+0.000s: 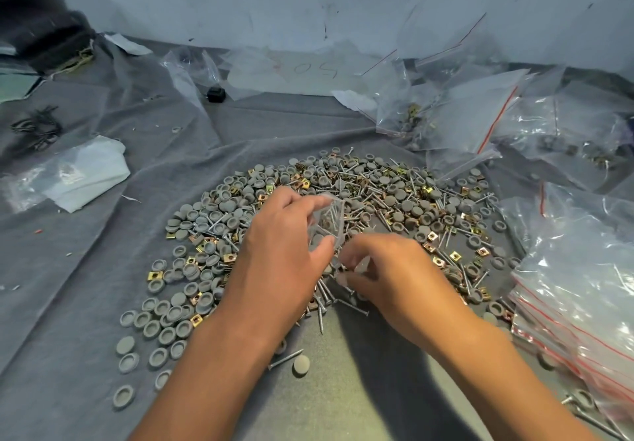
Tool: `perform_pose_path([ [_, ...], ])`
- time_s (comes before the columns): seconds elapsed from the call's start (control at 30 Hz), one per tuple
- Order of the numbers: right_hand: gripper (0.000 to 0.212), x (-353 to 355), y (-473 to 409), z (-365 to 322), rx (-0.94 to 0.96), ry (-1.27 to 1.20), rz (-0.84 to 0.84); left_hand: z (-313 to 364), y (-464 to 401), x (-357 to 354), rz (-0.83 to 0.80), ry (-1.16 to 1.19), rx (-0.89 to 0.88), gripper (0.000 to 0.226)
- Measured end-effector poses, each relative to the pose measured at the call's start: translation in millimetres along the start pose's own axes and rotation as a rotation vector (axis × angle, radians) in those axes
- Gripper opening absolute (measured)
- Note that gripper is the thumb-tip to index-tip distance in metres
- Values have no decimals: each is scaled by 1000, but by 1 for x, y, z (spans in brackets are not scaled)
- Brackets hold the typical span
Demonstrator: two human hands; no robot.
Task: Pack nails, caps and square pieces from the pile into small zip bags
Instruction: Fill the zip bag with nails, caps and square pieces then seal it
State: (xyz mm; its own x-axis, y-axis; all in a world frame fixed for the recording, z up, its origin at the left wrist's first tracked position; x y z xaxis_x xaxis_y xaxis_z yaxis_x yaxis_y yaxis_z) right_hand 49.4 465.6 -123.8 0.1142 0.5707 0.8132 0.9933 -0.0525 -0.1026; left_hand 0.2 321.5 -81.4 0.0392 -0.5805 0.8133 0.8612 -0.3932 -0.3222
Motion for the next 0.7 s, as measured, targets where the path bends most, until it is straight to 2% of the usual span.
perform_pose_path([
  [0.07,18,-8,1,0,12,119,-55,-1,0,0,2,-3,10,52],
  [0.2,11,-9,2,-4,68,255,-16,-2,0,2,11,-2,17,53],
  [0.27,8,-8,4,-3,60,197,-22,-2,0,2,8,0,19,52],
  [0.33,4,-8,6,-5,65,27,-58,-2,0,2,4,2,21,53],
  [0.4,12,-10,9,-16,121,-71,-131,-3,-1,3,8,5,19,54],
  [0.5,24,-18,14,-30,204,-16,-224,-5,-2,5,17,12,25,52],
  [0.7,24,-25,15,-33,204,130,-162,-6,-3,6,37,9,26,51],
])
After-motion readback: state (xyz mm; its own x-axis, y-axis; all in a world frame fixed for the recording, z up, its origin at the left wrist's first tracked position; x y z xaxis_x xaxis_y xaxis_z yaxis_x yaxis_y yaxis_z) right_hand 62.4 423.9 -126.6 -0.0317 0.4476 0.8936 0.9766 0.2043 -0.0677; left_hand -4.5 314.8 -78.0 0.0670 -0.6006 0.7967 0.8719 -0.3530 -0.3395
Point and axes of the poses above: each hand's wrist, its own y-axis away from the middle knuckle, its own x-axis out of the back of the hand, z = x × y, the point moved 5 cm from there along -y, towards the middle knuckle, and after that the axes turned 6 degrees about -y, right-handed, at the moved point
